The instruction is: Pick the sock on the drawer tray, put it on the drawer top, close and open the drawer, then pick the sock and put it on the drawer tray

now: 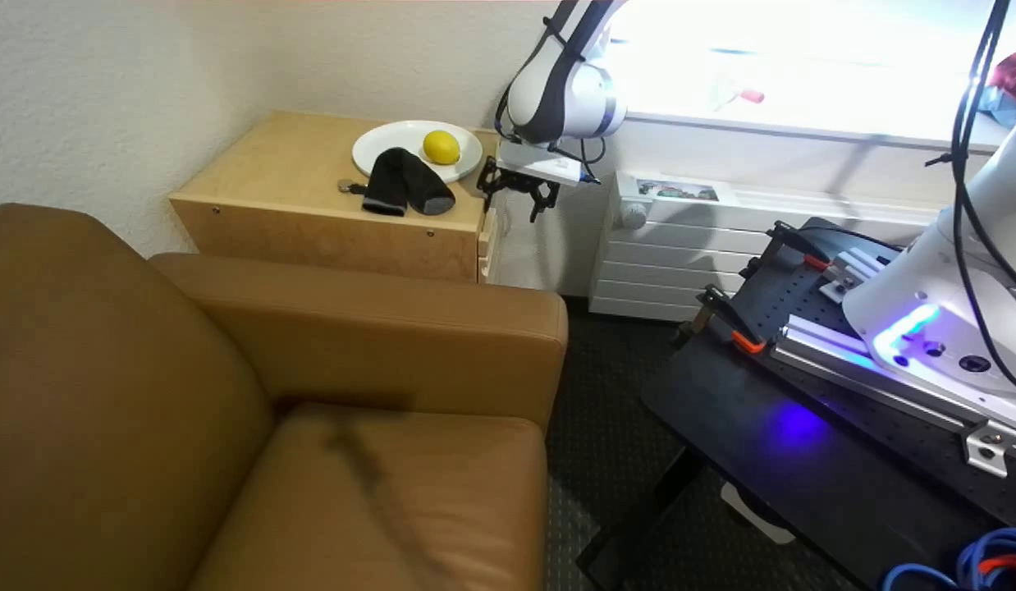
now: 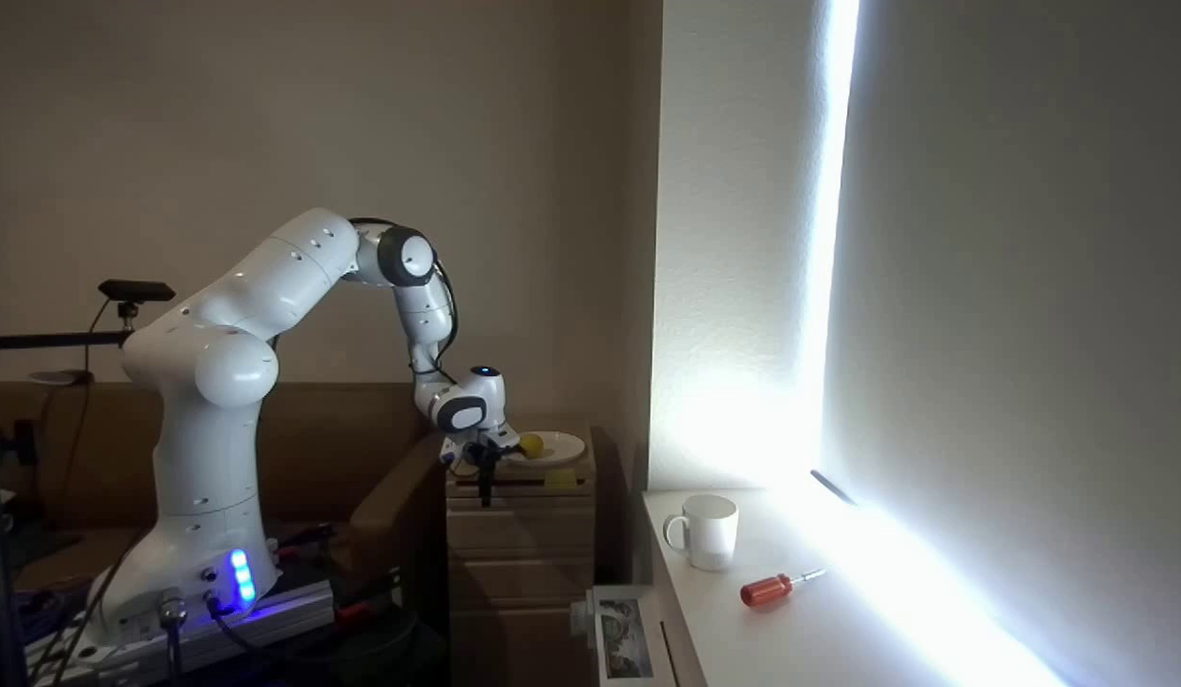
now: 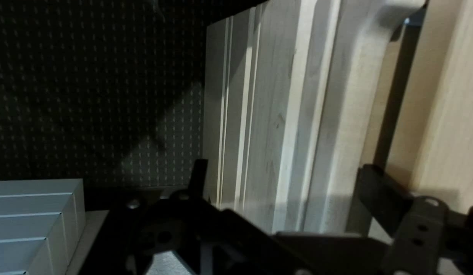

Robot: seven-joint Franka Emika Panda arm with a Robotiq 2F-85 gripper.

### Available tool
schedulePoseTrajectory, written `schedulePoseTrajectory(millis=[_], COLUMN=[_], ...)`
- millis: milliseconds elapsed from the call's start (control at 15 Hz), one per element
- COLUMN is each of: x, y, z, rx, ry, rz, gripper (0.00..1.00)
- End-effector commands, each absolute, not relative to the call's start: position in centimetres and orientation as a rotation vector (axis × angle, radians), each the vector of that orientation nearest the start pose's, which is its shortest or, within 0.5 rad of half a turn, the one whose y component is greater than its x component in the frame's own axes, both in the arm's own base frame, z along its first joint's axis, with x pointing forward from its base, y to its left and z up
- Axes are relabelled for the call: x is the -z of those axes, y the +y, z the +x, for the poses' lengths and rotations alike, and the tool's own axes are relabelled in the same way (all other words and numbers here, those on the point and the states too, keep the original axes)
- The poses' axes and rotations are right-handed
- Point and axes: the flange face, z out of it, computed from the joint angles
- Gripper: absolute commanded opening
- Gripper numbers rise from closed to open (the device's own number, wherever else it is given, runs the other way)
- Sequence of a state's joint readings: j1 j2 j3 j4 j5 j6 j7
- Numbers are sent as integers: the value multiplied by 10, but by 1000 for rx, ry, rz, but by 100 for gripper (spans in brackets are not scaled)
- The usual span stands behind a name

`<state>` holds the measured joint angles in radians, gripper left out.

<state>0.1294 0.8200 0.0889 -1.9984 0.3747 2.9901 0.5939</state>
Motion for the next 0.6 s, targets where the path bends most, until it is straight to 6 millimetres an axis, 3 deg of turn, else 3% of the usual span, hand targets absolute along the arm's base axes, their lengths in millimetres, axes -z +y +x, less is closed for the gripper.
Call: schedulePoseTrajectory(millis=[0, 67, 267, 333, 533], x=[-52, -58, -59, -43, -29], y=[123, 103, 103, 96, 82], z=[591, 580, 581, 582, 582], rx=[119, 126, 128, 116, 53], ry=[1061, 1108, 1104, 1127, 1152], rz=[-2730, -2723, -2730, -2766, -2765], gripper=[100, 100, 100, 100, 100])
